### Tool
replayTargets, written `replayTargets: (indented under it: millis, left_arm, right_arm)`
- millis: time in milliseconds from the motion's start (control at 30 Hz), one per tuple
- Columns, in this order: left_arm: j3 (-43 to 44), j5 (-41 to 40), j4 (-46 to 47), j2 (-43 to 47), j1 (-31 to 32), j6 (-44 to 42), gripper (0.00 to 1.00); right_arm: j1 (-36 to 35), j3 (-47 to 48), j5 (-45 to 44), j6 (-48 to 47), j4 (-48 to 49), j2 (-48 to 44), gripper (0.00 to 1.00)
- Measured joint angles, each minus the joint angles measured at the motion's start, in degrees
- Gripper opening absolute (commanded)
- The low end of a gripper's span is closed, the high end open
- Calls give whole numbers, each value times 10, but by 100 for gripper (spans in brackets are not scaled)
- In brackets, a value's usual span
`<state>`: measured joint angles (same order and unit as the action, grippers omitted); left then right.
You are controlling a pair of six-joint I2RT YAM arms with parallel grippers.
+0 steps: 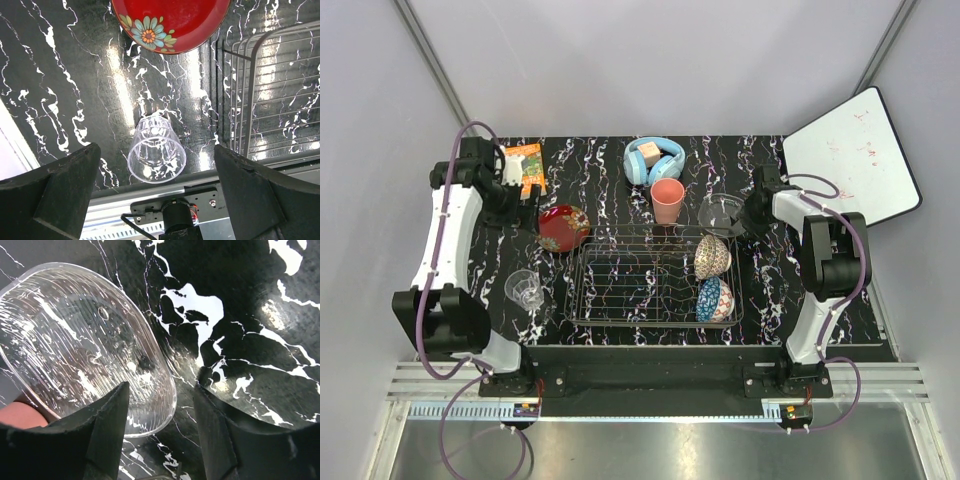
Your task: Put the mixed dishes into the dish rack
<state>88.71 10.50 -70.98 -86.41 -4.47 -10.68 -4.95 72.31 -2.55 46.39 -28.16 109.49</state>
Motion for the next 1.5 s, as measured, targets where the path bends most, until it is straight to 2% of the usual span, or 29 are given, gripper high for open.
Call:
replayTargets:
  millis: [333,467,500,600,667,867,1033,1333,1500]
  left_arm:
    - [-1,-1,1,36,0,-5,99]
    - [-1,-5,1,36,0,-5,99]
    - [-1,-5,1,36,0,-5,99]
    - [-2,-8,0,36,0,-6,99]
    - [-3,-10,1,36,0,-8,99]
    - [-22,-21,7,38,0,-10,99]
    - [-37,-22,12,38,0,-10,99]
    - [-49,-21,23,38,0,-9,99]
    - [-56,-21,26,38,0,-9,99]
  right_arm:
    - [2,-44,7,50,77,-10,38]
    - [3,-57,7,66,92,-13,26]
    - [3,-61,6,69,95,-15,18]
    - [4,-70,6,77,101,-18,5]
    - [4,-77,7,81,106,-22,0]
    - [4,-97,5,78,100,-57,0]
    - [4,-87,-17,36,51,-114,0]
    - [4,104,-67,-80,-17,-172,0]
    - [-7,134,-83,-169,-30,-218,0]
